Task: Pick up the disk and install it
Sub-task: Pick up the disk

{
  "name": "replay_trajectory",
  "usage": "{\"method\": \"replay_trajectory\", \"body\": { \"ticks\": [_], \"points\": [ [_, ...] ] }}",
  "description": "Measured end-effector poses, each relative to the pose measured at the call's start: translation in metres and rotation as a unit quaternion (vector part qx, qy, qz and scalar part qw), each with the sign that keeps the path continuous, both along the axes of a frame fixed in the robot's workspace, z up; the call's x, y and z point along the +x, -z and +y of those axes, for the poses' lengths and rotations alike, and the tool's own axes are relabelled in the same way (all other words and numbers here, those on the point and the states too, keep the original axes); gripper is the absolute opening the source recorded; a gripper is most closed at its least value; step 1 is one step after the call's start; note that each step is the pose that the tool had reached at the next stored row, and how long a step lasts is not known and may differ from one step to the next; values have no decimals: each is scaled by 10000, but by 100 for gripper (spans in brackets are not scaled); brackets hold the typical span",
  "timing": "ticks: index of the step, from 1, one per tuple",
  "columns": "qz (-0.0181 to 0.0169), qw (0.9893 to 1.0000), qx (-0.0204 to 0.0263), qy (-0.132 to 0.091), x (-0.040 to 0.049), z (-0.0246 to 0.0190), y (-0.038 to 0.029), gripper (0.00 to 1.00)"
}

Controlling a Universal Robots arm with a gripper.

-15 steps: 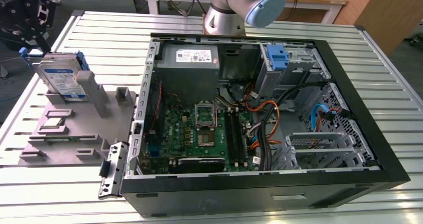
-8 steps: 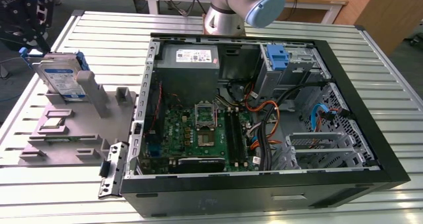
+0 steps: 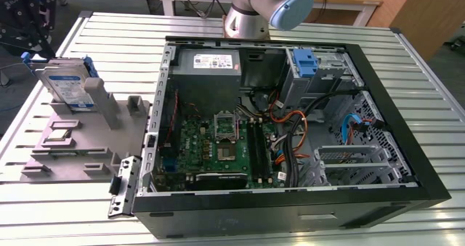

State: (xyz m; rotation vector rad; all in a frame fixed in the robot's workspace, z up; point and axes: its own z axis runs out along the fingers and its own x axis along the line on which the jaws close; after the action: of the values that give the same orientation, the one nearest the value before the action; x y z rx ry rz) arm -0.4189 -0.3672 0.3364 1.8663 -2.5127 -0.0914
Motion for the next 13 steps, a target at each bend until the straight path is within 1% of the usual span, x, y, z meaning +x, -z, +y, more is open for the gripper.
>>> {"method": "replay_trajectory", "body": {
  "ticks": [2, 4, 5, 13],
  "points": [
    [0, 9998, 0, -180, 0, 0, 3, 10],
    [0, 9994, 0, -345, 0, 0, 4, 10],
    [1, 9993, 0, -380, -1, 0, 4, 10],
    [0, 9992, 0, -389, 0, 0, 5, 10]
  ]
}}
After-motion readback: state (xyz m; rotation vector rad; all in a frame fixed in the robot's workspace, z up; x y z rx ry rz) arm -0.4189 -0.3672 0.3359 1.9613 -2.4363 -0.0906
